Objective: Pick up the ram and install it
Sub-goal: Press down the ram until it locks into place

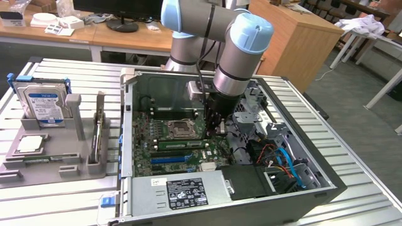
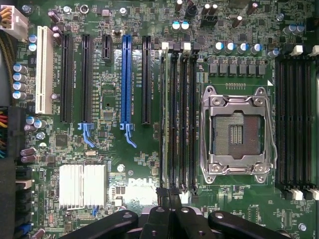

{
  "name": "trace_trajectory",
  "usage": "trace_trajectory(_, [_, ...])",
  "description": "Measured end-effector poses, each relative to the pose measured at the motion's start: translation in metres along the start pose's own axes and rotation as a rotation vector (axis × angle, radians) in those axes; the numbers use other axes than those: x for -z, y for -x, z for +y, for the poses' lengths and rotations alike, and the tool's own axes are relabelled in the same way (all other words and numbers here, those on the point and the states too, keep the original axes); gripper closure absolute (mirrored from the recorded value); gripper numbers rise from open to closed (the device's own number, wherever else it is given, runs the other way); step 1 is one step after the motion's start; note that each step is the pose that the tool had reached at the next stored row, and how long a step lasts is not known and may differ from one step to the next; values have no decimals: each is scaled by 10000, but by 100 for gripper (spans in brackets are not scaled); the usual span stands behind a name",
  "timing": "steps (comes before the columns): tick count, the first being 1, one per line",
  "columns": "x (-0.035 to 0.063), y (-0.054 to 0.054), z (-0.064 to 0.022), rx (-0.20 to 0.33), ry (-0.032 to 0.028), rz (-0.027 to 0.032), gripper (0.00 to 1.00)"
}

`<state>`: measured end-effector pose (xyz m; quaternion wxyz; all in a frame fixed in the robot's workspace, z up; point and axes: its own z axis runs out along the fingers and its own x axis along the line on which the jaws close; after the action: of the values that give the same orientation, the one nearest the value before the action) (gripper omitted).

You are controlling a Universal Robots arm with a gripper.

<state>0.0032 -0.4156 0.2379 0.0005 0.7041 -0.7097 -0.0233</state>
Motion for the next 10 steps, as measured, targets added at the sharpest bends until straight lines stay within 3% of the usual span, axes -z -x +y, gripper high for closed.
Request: trace_trajectory(10, [-5, 0, 0, 0, 0, -1, 89])
